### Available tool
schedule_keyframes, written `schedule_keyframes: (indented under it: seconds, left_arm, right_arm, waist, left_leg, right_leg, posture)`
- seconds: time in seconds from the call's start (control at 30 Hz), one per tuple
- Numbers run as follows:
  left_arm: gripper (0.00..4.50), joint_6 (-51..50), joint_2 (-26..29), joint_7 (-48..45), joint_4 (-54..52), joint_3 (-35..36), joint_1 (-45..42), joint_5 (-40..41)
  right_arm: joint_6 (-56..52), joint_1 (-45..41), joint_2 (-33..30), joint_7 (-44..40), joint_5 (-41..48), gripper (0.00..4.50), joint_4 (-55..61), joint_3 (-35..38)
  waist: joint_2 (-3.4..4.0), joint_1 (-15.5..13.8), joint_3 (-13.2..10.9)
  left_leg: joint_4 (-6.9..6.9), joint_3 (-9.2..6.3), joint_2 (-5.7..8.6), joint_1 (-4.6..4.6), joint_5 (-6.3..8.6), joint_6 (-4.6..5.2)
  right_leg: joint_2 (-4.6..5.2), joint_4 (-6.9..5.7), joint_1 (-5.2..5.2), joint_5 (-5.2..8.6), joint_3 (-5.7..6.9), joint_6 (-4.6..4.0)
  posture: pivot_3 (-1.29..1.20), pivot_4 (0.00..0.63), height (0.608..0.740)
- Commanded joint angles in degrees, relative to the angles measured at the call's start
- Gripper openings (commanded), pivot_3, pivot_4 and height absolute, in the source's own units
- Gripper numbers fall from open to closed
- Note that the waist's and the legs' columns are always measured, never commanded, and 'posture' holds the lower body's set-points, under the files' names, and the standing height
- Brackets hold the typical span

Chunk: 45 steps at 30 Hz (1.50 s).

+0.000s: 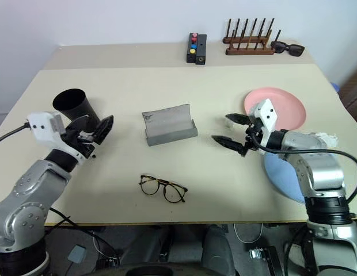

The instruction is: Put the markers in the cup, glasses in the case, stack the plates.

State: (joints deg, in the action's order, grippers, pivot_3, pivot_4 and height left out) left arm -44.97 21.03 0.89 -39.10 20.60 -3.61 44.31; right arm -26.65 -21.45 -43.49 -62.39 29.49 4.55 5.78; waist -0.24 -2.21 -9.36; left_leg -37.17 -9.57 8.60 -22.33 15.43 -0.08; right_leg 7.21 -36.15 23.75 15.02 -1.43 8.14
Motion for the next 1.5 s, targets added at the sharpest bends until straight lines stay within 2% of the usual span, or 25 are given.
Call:
schedule_keyframes:
  seconds: [0.03, 0.2, 0.3, 0.43, 0.6, 0.97, 1.17, 1.5]
  left_arm:
    - [4.5, -5.6, 0.62, 6.81, -4.91, 1.11, 0.92, 0.08]
    - [4.5, -13.44, -1.02, 13.95, -7.19, 2.45, 1.94, 3.58]
    - [4.5, -14.01, -5.17, 19.18, -6.94, 4.86, 1.92, 5.29]
    - [4.5, -21.99, -3.15, 27.93, -8.95, 3.59, -0.67, -2.19]
    - [4.5, -31.09, -10.45, 37.03, -5.08, 8.64, -8.41, -7.73]
    - [4.5, -38.34, -21.48, 38.48, -2.06, 11.18, -17.62, -21.0]
    - [4.5, -36.73, -24.48, 36.24, 2.29, 12.95, -20.77, -26.36]
    - [4.5, -31.94, -29.83, 37.57, 12.71, 16.83, -29.44, -34.49]
  right_arm:
    - [0.68, -4.62, -1.68, -9.13, 2.67, 4.48, -1.26, -1.59]
    - [2.39, -10.22, -0.08, -15.5, 1.64, 4.48, -4.54, -5.53]
    - [4.07, -13.28, 2.14, -16.08, 0.12, 4.48, -7.01, -7.58]
    - [5.48, -15.72, 4.74, -16.34, -1.36, 4.48, -9.35, -9.44]
    - [6.58, -18.36, 7.47, -16.39, -2.52, 4.48, -11.13, -10.67]
    - [6.28, -20.69, 10.24, -16.26, -3.57, 4.48, -12.1, -12.35]
    - [7.42, -19.29, 10.64, -15.01, -5.02, 4.48, -11.82, -11.84]
    - [6.22, -19.05, 11.01, -13.18, -5.27, 4.48, -9.82, -11.81]
  waist:
    - [-0.03, 0.19, -0.01]
    - [-0.06, 0.01, -0.03]
    - [-0.08, -0.04, -0.04]
    - [-0.16, -0.12, -0.08]
    - [-0.16, -0.13, -0.08]
    - [-0.21, -0.07, -0.1]
    - [-0.22, -0.05, -0.1]
    - [-0.31, -0.05, -0.16]
  left_leg:
    - [0.0, 0.01, -0.01, 0.01, 0.0, 0.0]
    - [0.03, 0.0, -0.11, -0.01, 0.03, -0.08]
    - [0.01, 0.01, -0.11, -0.02, 0.04, -0.09]
    - [0.02, 0.0, -0.13, -0.03, 0.01, -0.14]
    - [-0.03, 0.01, -0.11, -0.07, 0.0, -0.16]
    - [-0.02, 0.01, -0.16, -0.13, 0.03, -0.26]
    - [-0.02, 0.01, -0.17, -0.13, 0.03, -0.27]
    - [-0.03, 0.01, -0.17, -0.15, 0.04, -0.29]
  right_leg:
    - [-0.01, 0.0, 0.0, -0.01, 0.0, -0.01]
    - [-0.09, -0.01, 0.06, -0.02, 0.0, -0.03]
    - [-0.09, 0.0, 0.06, -0.02, -0.01, -0.04]
    - [-0.1, -0.03, 0.1, -0.04, 0.0, -0.06]
    - [-0.11, -0.02, 0.13, -0.08, -0.01, -0.1]
    - [-0.19, -0.05, 0.25, -0.09, 0.0, -0.1]
    - [-0.2, -0.06, 0.26, -0.09, 0.0, -0.09]
    - [-0.21, -0.06, 0.28, -0.09, 0.01, -0.09]
  posture:
    - [0.0, 0.15, 0.74]
    - [0.0, 0.15, 0.74]
    - [0.0, 0.15, 0.74]
    - [0.0, 0.15, 0.74]
    - [0.0, 0.15, 0.74]
    - [0.0, 0.15, 0.74]
    - [0.0, 0.15, 0.74]
    - [0.0, 0.15, 0.74]
